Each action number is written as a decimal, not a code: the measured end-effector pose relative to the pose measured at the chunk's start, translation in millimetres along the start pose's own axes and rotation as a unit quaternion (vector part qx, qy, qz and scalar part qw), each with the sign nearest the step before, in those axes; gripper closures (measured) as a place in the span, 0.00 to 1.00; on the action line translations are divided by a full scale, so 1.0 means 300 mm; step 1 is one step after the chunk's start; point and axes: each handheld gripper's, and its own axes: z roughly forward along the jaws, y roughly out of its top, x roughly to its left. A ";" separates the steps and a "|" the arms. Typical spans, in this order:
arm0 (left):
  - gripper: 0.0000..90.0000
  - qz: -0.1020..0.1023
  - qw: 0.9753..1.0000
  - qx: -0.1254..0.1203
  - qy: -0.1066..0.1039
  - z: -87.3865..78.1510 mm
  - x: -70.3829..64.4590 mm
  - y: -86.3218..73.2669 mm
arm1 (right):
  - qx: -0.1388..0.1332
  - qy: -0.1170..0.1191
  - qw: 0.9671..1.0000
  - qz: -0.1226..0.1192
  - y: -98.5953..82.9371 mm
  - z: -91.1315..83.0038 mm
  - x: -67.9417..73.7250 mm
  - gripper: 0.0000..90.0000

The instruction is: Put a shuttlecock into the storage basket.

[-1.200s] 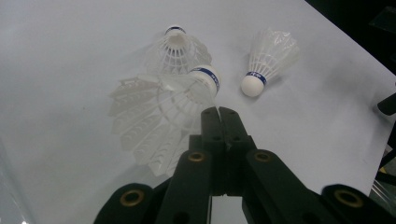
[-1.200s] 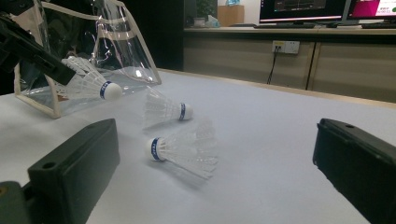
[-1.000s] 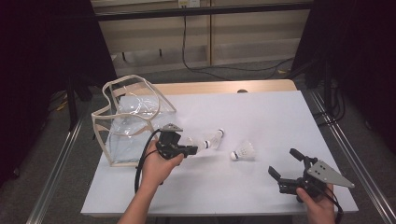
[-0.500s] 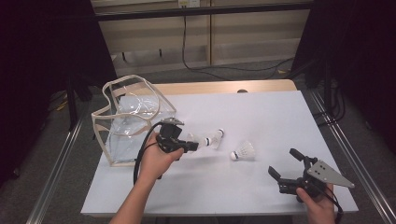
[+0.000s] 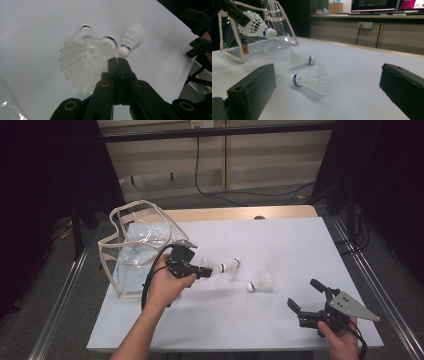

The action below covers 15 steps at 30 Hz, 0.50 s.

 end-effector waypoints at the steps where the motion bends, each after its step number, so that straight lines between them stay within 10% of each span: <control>1: 1.00 0.001 1.000 0.001 0.000 -0.003 -0.001 0.005 | 0.000 0.000 1.000 0.000 0.000 0.000 0.000 0.01; 15: 1.00 -0.004 1.000 0.016 -0.002 -0.032 -0.001 0.049 | -0.001 0.000 1.000 0.001 0.000 -0.001 0.000 0.01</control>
